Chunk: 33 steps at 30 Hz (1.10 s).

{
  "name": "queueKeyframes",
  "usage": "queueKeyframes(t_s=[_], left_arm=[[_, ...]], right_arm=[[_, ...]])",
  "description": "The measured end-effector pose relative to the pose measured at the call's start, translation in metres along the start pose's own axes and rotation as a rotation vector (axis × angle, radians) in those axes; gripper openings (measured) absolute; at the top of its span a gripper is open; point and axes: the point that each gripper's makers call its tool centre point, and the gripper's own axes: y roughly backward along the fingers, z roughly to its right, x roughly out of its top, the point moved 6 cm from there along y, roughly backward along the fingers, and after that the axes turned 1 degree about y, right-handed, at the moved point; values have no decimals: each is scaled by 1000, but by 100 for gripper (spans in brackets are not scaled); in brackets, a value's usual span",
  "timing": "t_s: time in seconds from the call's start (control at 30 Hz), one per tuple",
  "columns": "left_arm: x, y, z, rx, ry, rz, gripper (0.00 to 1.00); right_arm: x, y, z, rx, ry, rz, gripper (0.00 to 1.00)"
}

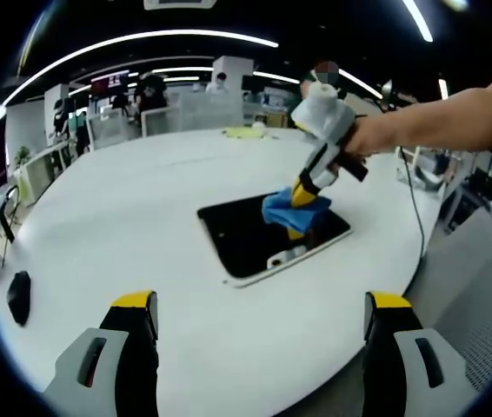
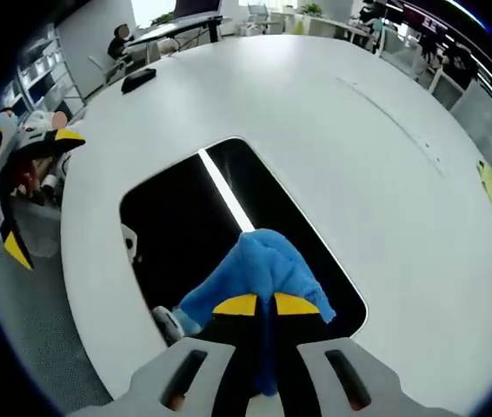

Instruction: Wipe the mirror surface with the cleaning cloth until all visible marks leave the cleaned area.

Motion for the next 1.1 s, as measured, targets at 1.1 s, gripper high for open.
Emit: queueKeyframes(t_s=[1.1], left_arm=[[-1, -1, 1, -7, -11, -10, 99]], right_arm=[[-27, 16, -56, 58, -34, 44, 0]])
